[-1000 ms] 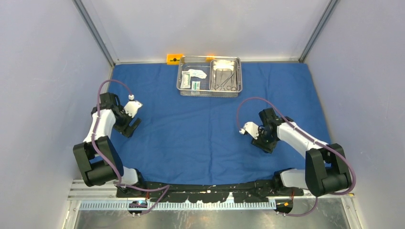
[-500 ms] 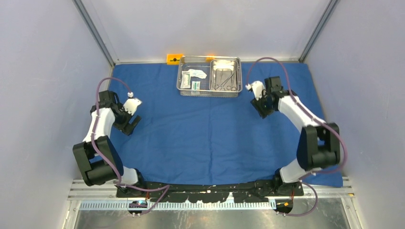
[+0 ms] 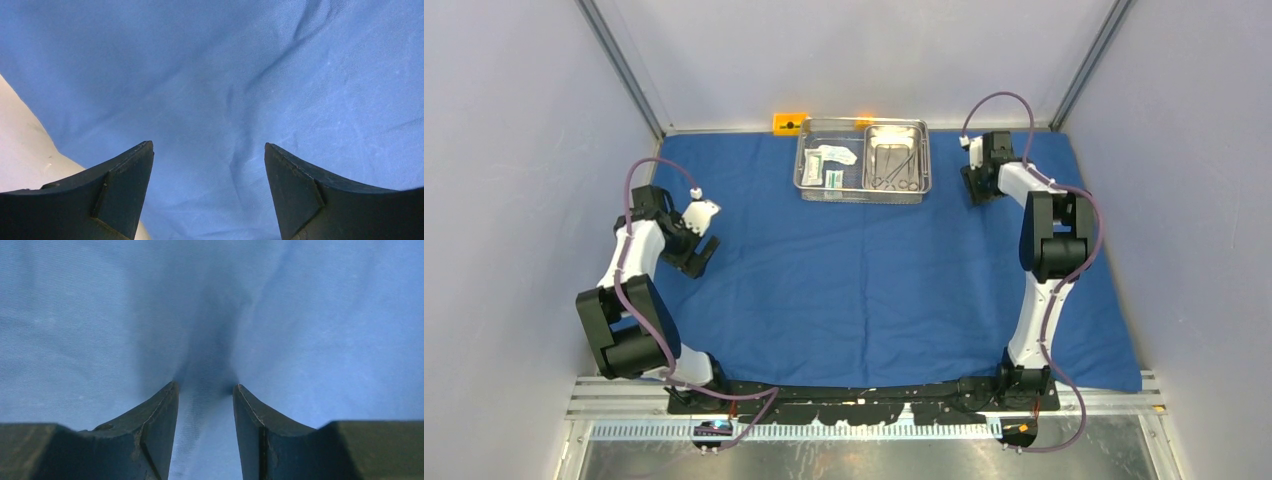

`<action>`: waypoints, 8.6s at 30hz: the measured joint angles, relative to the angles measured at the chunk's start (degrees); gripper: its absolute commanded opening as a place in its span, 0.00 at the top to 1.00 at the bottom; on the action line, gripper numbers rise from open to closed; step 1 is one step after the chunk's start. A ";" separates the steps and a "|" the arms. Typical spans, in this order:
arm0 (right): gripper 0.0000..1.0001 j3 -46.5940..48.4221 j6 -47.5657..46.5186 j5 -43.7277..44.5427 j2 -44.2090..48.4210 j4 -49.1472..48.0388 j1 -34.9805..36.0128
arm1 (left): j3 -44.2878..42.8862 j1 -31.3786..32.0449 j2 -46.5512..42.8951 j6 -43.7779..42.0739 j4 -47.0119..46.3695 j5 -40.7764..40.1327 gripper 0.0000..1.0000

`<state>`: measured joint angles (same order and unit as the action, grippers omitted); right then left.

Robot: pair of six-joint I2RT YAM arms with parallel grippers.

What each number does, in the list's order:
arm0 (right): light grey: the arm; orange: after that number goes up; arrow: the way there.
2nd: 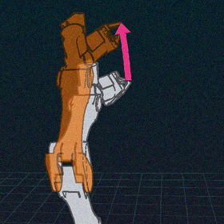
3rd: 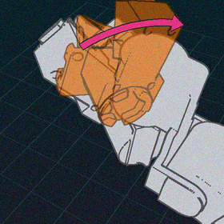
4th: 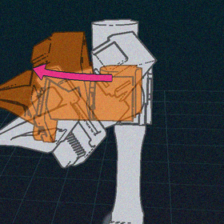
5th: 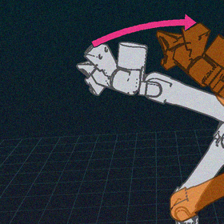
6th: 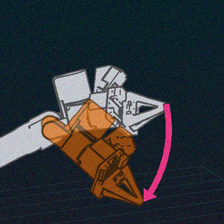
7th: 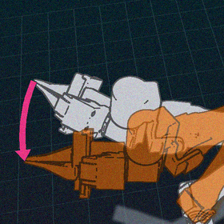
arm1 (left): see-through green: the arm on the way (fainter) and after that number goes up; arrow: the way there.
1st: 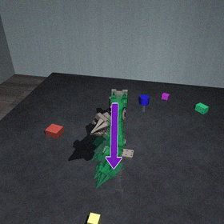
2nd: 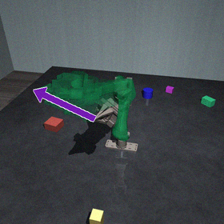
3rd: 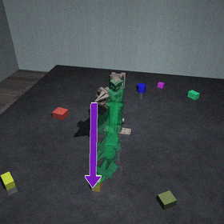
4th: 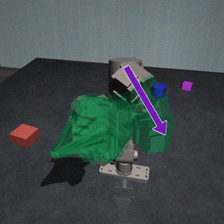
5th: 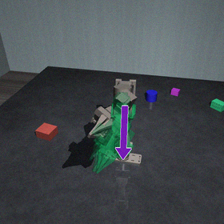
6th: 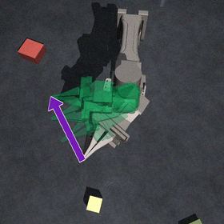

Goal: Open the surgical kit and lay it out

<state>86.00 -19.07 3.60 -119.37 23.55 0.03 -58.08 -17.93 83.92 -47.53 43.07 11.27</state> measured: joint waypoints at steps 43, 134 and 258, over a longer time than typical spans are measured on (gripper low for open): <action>0.46 -37.27 -19.17 -15.87 37.88 23.45 -11.89 | 4.37 -3.89 8.20 -5.27 -4.55 -7.41 0.15; 0.44 -11.93 6.54 -13.14 21.35 4.39 9.33 | -88.35 38.38 70.36 44.35 -4.85 -13.33 0.97; 0.45 -6.29 8.90 -16.37 16.57 9.42 9.33 | -72.87 16.00 58.45 41.18 -1.29 -7.91 0.43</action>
<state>79.70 -10.17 -12.78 -102.80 32.97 9.37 -130.96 -1.93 142.37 -6.35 41.78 3.36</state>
